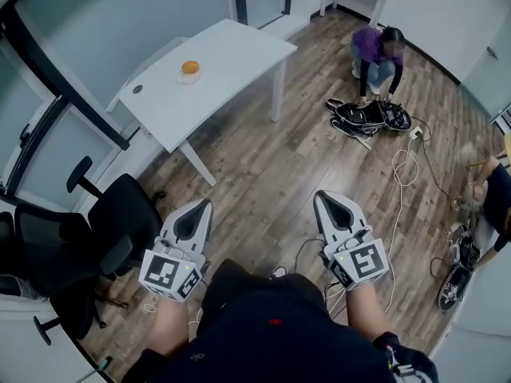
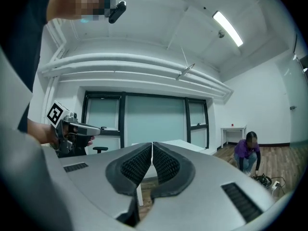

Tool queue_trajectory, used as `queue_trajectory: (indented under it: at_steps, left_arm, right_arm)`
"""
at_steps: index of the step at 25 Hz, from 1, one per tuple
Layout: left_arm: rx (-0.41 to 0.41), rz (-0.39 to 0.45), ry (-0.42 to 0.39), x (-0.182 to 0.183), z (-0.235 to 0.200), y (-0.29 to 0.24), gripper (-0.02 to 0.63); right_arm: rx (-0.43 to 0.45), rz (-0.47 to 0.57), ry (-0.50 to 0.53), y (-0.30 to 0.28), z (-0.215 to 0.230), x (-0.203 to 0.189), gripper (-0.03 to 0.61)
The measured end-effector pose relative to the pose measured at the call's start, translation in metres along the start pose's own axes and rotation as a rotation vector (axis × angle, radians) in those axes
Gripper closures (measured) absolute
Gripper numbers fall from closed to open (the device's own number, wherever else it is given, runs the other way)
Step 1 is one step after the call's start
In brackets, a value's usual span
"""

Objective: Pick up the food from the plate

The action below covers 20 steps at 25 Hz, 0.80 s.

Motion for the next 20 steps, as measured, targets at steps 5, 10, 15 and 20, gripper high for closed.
queue_trajectory:
  at_steps: [5, 10, 15, 20]
  left_arm:
    - [0.017, -0.035, 0.002, -0.01, -0.005, -0.018, 0.594]
    - [-0.001, -0.024, 0.015, -0.021, -0.031, -0.057, 0.594]
    - [-0.031, -0.008, 0.039, -0.03, -0.075, -0.112, 0.594]
    - [-0.037, 0.009, 0.046, -0.031, -0.138, -0.166, 0.594]
  right_arm:
    - [0.028, -0.008, -0.039, -0.02, 0.013, -0.013, 0.554]
    - [0.005, -0.015, -0.021, -0.048, 0.037, -0.022, 0.554]
    - [-0.024, -0.04, 0.012, -0.097, 0.069, -0.034, 0.554]
    - [-0.01, -0.056, 0.041, -0.177, 0.091, -0.045, 0.554]
Point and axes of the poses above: the fingertips, and each gripper's own axes: y backward along the fingers, z to its right, x out of its top, the point moved 3 cm from there along y, backward along the fingers, and after that the axes turned 13 degrees about z, right-handed, at the moved point
